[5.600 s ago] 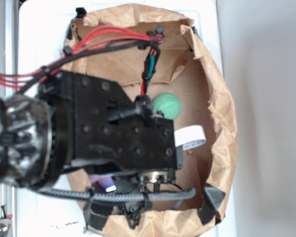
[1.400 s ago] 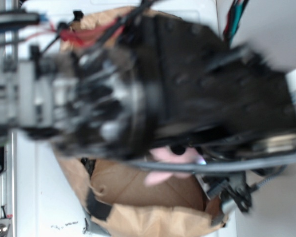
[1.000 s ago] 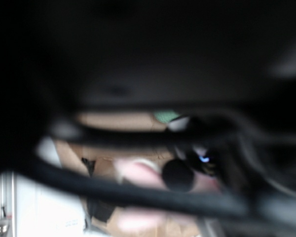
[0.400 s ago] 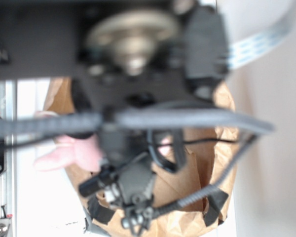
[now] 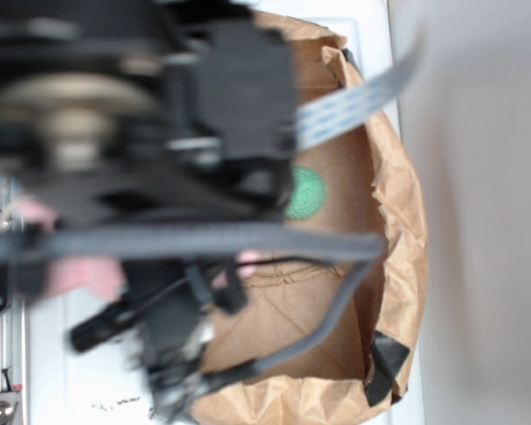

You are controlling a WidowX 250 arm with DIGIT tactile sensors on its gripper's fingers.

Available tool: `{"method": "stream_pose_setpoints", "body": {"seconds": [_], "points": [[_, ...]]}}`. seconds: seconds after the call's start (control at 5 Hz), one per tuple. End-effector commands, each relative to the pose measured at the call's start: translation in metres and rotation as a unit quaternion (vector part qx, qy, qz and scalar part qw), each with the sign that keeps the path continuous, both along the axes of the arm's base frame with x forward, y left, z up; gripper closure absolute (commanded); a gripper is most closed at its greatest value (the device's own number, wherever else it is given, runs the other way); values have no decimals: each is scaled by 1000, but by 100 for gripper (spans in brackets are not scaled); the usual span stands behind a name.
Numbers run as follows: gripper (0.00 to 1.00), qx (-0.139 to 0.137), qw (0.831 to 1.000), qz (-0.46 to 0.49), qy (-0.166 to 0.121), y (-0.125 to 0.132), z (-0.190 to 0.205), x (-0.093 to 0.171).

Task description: Grab the pink bunny.

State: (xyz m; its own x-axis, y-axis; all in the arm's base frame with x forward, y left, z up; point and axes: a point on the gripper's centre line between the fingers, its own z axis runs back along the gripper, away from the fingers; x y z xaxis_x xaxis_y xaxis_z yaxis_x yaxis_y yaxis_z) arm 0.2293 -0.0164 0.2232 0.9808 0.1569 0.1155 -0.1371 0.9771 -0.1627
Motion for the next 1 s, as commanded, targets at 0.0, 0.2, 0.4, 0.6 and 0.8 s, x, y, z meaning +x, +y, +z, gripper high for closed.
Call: {"method": "stream_pose_setpoints", "body": {"seconds": [0.0, 0.2, 0.4, 0.6, 0.8], "points": [[100, 6, 999, -31, -29, 6, 10, -23], [100, 5, 999, -27, -36, 8, 8, -23], [100, 14, 998, -12, -62, 5, -1, -13], [100, 26, 996, 11, -81, -2, -9, 6], [100, 25, 996, 17, -86, -5, -10, 14]]}}
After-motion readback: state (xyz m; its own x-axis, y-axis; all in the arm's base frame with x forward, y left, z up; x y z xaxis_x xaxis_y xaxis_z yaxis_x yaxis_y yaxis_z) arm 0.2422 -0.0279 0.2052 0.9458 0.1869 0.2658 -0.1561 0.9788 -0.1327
